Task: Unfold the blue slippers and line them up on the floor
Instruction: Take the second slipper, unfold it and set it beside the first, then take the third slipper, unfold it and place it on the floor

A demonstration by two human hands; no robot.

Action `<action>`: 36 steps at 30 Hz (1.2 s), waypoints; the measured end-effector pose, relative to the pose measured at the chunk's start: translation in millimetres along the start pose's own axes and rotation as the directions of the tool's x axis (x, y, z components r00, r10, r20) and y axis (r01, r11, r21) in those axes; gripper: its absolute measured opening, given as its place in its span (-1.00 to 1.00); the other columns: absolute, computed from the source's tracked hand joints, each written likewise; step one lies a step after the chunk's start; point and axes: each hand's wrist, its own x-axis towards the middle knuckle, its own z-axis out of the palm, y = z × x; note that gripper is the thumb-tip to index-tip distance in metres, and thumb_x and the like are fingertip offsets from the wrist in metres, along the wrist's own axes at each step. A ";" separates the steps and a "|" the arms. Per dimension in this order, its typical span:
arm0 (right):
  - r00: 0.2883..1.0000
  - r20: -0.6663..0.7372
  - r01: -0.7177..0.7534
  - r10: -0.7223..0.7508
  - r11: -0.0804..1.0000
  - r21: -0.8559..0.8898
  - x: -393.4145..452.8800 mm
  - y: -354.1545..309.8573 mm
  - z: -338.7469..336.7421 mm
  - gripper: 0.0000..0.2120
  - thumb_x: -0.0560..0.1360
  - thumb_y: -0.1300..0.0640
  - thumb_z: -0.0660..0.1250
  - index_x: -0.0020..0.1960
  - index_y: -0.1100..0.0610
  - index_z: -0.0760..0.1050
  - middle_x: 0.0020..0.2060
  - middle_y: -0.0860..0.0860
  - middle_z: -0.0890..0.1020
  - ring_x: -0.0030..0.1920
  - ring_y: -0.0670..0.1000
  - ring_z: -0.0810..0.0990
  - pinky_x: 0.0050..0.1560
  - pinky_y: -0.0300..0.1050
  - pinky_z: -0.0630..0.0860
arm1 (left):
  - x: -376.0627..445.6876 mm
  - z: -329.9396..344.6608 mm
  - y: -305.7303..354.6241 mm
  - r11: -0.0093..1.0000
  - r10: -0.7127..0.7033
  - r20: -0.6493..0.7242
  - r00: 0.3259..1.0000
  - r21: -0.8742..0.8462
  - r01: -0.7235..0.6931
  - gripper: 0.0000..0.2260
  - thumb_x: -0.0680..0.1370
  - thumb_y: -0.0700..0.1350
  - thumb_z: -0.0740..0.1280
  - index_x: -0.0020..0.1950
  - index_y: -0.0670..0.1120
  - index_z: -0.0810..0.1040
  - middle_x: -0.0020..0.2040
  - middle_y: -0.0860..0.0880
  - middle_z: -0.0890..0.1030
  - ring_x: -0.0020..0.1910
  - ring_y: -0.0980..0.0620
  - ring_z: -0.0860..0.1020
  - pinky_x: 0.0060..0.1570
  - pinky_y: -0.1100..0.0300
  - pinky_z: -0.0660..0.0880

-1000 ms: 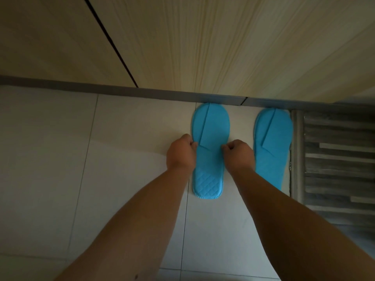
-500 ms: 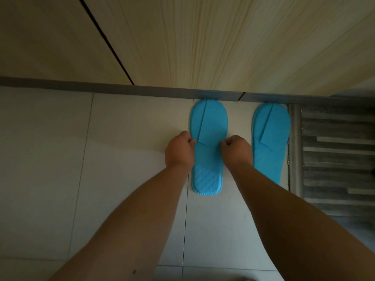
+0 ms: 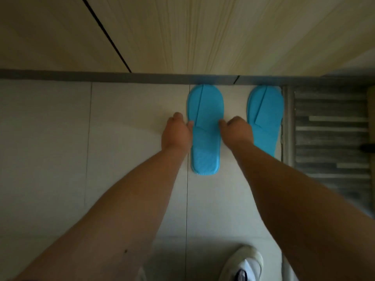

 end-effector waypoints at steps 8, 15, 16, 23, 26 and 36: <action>0.941 -0.103 0.285 -0.323 0.917 -0.278 -99.0 -11.0 -97.5 -0.58 0.57 -0.11 0.17 0.20 0.19 0.50 0.12 0.19 0.52 0.13 0.23 0.46 0.08 0.13 0.44 | -90.2 -106.4 29.9 0.785 0.352 0.119 0.928 0.502 -0.362 -0.65 0.60 0.08 0.10 0.23 -0.13 0.44 0.11 -0.16 0.53 0.07 -0.16 0.48 0.00 0.00 0.37; 0.892 -0.049 0.380 -0.450 0.803 -0.459 -201.9 -19.8 -187.4 -0.50 0.56 -0.13 0.18 0.40 0.12 0.32 0.43 0.16 0.35 0.46 0.22 0.23 0.43 0.22 0.14 | -184.8 -185.4 81.4 0.635 0.437 0.279 0.855 0.578 -0.513 -0.57 0.59 0.10 0.08 0.36 -0.11 0.34 0.37 -0.14 0.42 0.36 -0.15 0.34 0.32 -0.08 0.29; 0.896 -0.038 0.372 -0.443 0.792 -0.483 -215.4 -18.9 -196.3 -0.48 0.56 -0.15 0.17 0.42 0.11 0.29 0.46 0.16 0.32 0.48 0.21 0.18 0.44 0.20 0.07 | -194.8 -194.9 88.4 0.611 0.446 0.303 0.842 0.584 -0.534 -0.55 0.59 0.10 0.08 0.38 -0.11 0.31 0.40 -0.15 0.38 0.41 -0.16 0.30 0.36 -0.10 0.25; 0.947 -0.072 0.238 -0.313 0.834 -0.497 -300.1 1.0 -230.5 -0.41 0.57 -0.18 0.11 0.50 0.10 0.17 0.52 0.15 0.20 0.52 0.19 0.06 0.47 0.19 -0.04 | -242.9 -233.1 130.1 0.448 0.540 0.435 0.720 0.576 -0.684 -0.47 0.59 0.11 0.07 0.48 -0.14 0.16 0.49 -0.17 0.27 0.49 -0.19 0.17 0.45 -0.16 0.11; 0.966 -0.123 0.154 -0.227 0.888 -0.434 -327.7 15.6 -230.1 -0.41 0.57 -0.18 0.13 0.50 0.09 0.18 0.52 0.14 0.19 0.52 0.19 0.05 0.47 0.18 -0.05 | -257.6 -230.1 140.3 0.384 0.554 0.490 0.673 0.567 -0.729 -0.47 0.59 0.11 0.07 0.49 -0.14 0.15 0.50 -0.16 0.26 0.50 -0.18 0.15 0.45 -0.16 0.09; 0.971 -0.234 -0.035 -0.040 0.951 -0.307 -359.0 110.2 -252.2 -0.41 0.58 -0.20 0.09 0.51 0.07 0.17 0.53 0.11 0.19 0.53 0.18 0.02 0.46 0.14 -0.11 | -308.7 -167.4 195.8 0.224 0.590 0.581 0.561 0.550 -0.805 -0.48 0.60 0.11 0.06 0.49 -0.13 0.16 0.50 -0.14 0.26 0.51 -0.17 0.15 0.45 -0.16 0.08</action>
